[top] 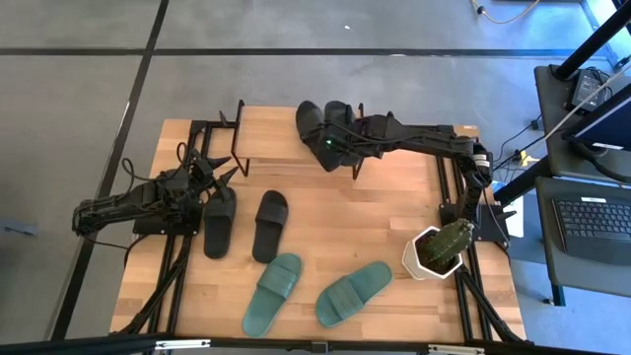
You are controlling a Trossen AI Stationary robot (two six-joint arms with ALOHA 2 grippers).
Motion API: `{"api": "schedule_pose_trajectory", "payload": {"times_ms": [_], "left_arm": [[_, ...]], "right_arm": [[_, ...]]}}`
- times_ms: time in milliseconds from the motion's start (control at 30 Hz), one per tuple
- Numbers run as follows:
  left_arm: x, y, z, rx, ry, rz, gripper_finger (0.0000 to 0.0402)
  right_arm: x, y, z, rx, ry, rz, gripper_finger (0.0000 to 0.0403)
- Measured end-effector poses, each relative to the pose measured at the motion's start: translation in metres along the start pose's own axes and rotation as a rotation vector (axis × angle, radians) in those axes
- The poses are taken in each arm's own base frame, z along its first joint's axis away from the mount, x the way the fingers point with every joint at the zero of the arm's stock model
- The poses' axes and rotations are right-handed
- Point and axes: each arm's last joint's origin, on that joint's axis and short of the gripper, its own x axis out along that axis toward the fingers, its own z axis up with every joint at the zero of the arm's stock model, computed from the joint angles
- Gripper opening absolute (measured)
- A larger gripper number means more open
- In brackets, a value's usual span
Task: Pick and place slides into the shelf
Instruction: Put the black slide on the shelf
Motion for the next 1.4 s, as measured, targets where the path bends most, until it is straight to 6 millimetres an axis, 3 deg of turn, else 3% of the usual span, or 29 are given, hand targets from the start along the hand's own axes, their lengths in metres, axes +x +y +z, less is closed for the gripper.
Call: {"api": "schedule_pose_trajectory", "payload": {"times_ms": [1000, 1133, 1400], "left_arm": [[0.0, 0.0, 0.0, -0.001, 0.0, 0.0, 0.0172], [0.0, 0.0, 0.0, -0.001, 0.0, 0.0, 0.0172], [0.0, 0.0, 0.0, 0.0, 0.0, 0.0, 0.0172]], "right_arm": [[0.016, 0.021, -0.001, -0.008, 0.002, 0.082, 0.0126], [0.008, 0.027, 0.002, -0.129, -0.036, 0.114, 0.0126], [-0.023, 0.051, -0.008, -0.58, -0.116, 0.209, 0.0126]]}}
